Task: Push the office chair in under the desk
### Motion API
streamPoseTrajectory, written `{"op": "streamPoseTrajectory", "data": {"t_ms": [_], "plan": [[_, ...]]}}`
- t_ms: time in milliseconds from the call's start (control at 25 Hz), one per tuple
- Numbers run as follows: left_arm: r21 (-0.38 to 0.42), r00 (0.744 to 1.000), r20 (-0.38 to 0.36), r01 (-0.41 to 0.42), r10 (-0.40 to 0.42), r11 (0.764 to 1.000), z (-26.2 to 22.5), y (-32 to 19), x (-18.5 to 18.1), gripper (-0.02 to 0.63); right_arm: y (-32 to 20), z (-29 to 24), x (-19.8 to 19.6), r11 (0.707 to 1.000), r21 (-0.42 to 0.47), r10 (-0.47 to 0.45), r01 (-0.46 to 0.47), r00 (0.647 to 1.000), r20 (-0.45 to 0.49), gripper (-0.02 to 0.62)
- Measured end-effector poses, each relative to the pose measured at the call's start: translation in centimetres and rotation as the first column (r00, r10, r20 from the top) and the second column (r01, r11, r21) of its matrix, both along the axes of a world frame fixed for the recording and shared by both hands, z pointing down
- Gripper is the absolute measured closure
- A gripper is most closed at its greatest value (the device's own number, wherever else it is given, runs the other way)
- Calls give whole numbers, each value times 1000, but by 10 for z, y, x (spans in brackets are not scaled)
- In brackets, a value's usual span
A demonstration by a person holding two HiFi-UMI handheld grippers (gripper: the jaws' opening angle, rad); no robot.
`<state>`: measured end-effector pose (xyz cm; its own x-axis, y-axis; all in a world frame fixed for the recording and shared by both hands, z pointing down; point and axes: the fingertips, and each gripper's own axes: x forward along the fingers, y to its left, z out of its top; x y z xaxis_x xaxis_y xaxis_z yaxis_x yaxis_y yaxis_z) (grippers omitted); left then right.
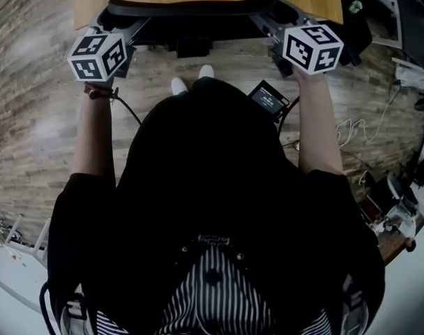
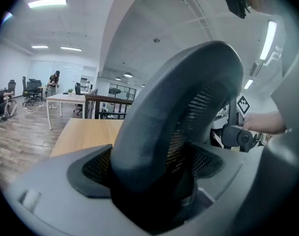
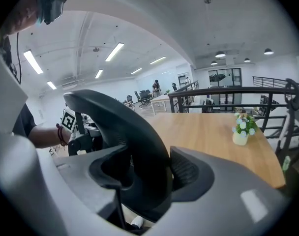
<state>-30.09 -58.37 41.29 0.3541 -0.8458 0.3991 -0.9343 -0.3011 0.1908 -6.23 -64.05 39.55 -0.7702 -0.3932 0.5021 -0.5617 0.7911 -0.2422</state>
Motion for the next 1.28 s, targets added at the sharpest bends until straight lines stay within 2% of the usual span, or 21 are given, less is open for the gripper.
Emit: {"op": "streamPoseTrajectory", "data": {"t_ms": [200, 400, 520, 680, 760, 840, 880, 960, 1000, 1040, 1080, 1120, 1200, 1280], "plan": [[-2, 1000, -1, 23, -23, 1000, 3, -40, -17, 129, -44, 9, -16, 1000, -15, -21, 21, 1000, -13, 345], [7, 1000, -9, 29, -29, 1000, 3, -52, -30, 129, -59, 21, -27, 999, -14, -31, 31, 999, -12, 345], [12, 1000, -5, 22, -21, 1000, 5, -65, -35, 129, -66, 26, -31, 999, -17, -52, 52, 997, -58, 351], [10, 998, -57, -6, 7, 1000, -4, -65, -47, 121, -61, 21, -36, 994, -73, -78, 76, 997, -27, 350], [33, 997, -74, 6, -3, 999, -15, -55, -52, 136, -59, 12, -27, 996, -71, -46, 45, 999, -16, 350], [64, 997, -68, 42, -37, 997, -27, -38, -56, 196, -56, -1, -14, 999, -53, -3, 4, 1000, 7, 350], [75, 997, -50, 64, -60, 995, -32, -27, -58, 255, -50, -8, -8, 999, -47, 8, -7, 1000, 22, 350], [89, 995, 0, 96, -97, 991, -43, -1, -58, 493, -33, -21, 1, 999, -39, 9, -8, 999, 44, 351], [99, 994, 18, 109, -111, 989, -48, 11, -56, 561, -21, -27, 2, 999, -39, 4, -2, 999, 51, 355], [112, 991, 23, 126, -130, 986, -53, 23, -53, 594, -7, -32, 1, 999, -41, -4, 6, 998, 58, 409], [128, 988, 14, 150, -153, 980, -58, 34, -50, 600, 10, -35, -2, 999, -45, -15, 18, 997, 70, 539], [142, 985, -9, 174, -175, 974, -62, 44, -44, 600, 28, -37, -8, 998, -50, -28, 32, 996, 85, 597], [149, 979, -71, 198, -190, 969, -67, 58, -21, 600, 61, -38, -22, 997, -55, -41, 48, 993, 109, 597], [131, 983, -107, 160, -147, 978, -64, 64, 16, 600, 80, -37, -35, 999, -41, -31, 35, 993, 113, 597]]}}
